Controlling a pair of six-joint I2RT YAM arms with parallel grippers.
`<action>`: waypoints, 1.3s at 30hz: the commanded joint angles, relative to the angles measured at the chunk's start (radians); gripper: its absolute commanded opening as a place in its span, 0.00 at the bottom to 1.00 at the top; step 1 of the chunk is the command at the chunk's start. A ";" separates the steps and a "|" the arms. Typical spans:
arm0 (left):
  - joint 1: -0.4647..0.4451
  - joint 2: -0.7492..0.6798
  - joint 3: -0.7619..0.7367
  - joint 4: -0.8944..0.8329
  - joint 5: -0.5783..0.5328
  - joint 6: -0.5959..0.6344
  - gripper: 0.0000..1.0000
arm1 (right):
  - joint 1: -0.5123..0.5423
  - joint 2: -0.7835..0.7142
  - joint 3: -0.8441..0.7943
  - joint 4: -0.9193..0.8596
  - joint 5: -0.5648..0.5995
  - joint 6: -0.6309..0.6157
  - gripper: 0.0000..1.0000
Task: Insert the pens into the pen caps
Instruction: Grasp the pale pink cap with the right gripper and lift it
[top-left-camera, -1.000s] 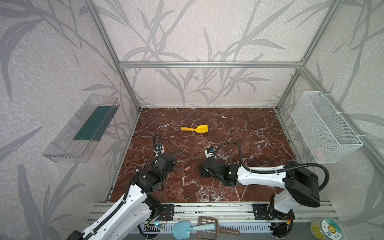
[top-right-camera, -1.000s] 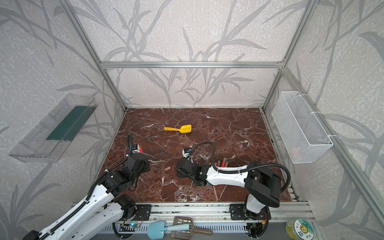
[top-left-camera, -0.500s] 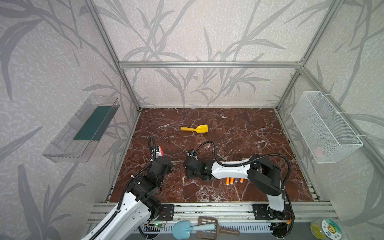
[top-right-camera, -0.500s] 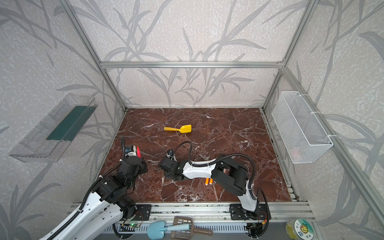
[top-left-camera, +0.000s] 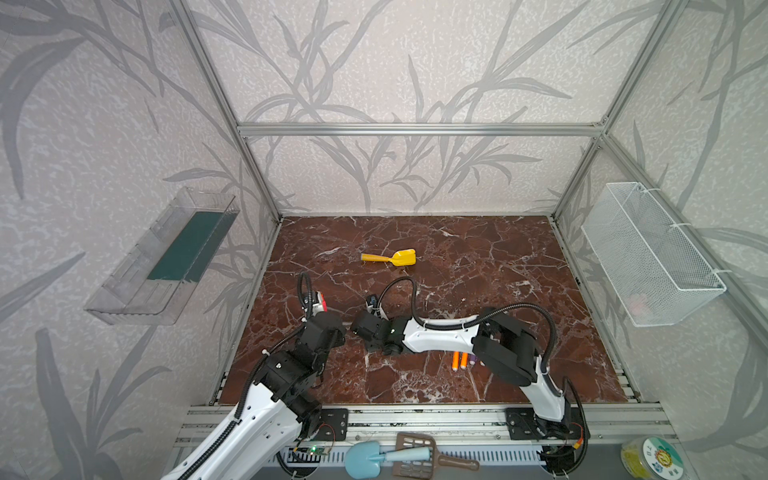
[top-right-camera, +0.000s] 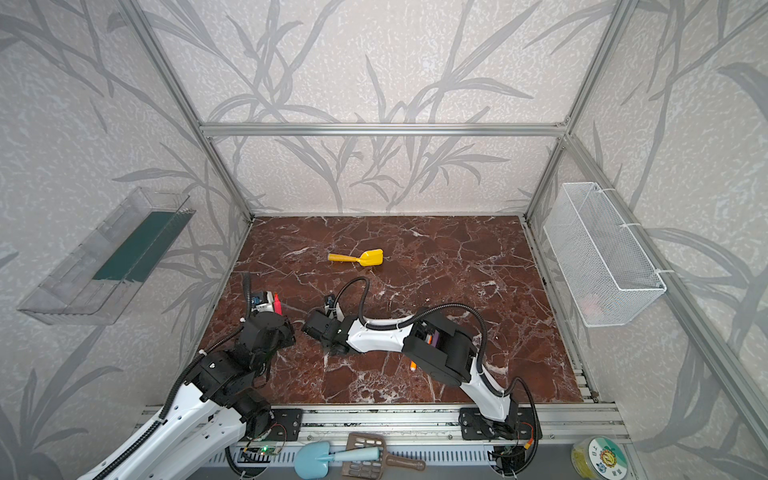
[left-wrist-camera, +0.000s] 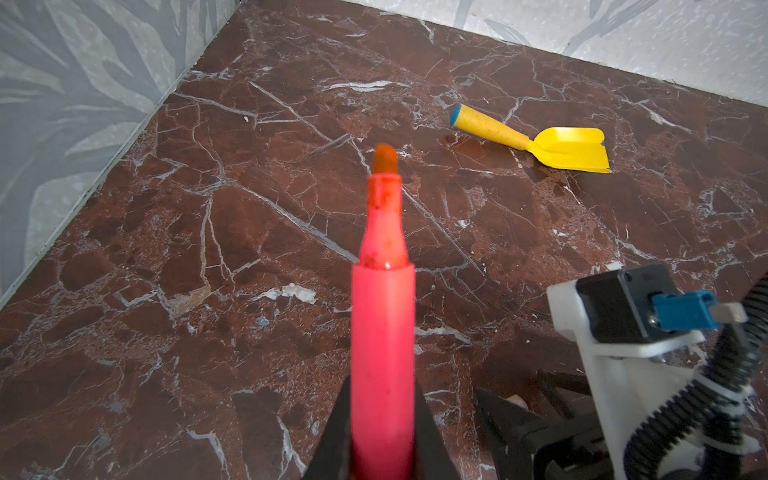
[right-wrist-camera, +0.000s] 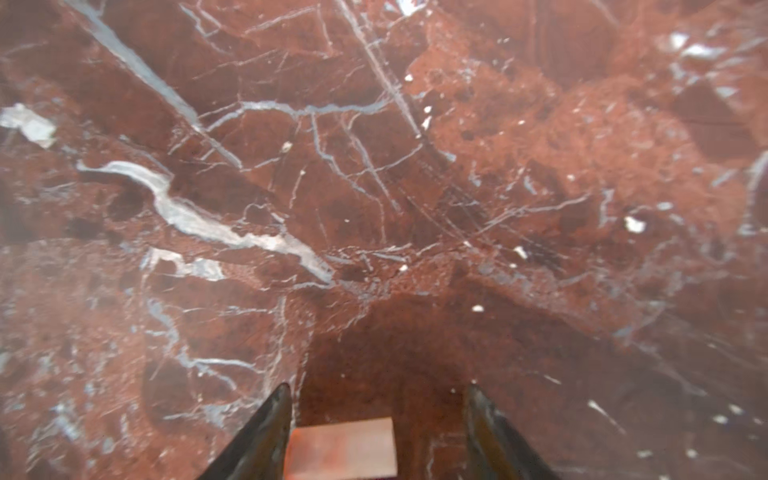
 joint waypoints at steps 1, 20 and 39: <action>0.004 -0.006 -0.012 -0.018 -0.019 -0.008 0.00 | 0.013 -0.013 -0.027 -0.080 0.067 0.011 0.64; 0.005 -0.006 -0.012 -0.021 -0.021 -0.010 0.00 | 0.024 -0.116 -0.204 0.033 0.065 0.029 0.61; 0.005 -0.014 -0.015 -0.016 -0.015 -0.009 0.00 | 0.002 -0.041 -0.151 0.027 0.070 0.029 0.46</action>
